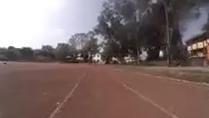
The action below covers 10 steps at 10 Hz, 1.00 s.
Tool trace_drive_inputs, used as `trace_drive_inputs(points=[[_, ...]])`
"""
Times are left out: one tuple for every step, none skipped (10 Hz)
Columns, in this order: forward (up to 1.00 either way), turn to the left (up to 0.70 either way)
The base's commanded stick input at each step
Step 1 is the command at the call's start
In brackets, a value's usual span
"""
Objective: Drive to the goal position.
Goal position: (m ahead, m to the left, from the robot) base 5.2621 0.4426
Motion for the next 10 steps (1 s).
trace_drive_inputs(points=[[0.7,0.0],[0.7,0.0],[0.7,0.0],[0.7,0.0],[0.7,0.0],[0.7,0.0],[0.7,0.0],[0.7,0.0],[0.7,0.0],[0.7,0.0]])
